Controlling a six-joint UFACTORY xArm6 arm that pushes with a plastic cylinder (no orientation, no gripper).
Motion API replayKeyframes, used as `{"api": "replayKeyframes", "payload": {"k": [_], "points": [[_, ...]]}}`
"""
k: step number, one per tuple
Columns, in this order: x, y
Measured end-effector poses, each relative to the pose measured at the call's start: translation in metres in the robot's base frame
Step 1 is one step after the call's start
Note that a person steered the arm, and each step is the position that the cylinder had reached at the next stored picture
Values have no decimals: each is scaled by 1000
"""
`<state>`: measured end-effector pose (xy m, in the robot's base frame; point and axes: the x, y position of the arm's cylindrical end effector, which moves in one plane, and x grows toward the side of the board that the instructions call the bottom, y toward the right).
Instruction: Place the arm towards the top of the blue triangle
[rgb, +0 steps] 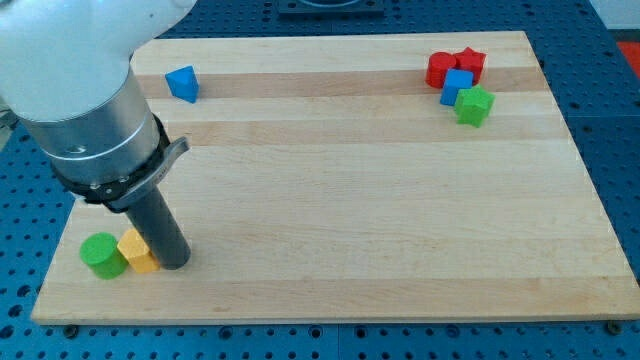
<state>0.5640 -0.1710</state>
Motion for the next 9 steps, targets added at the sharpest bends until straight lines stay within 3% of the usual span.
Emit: {"api": "replayKeyframes", "payload": {"k": [1,2,4,5,6,9], "points": [[-3,11],[-61,79],[-237,168],[-251,167],[-360,147],[-368,42]]}}
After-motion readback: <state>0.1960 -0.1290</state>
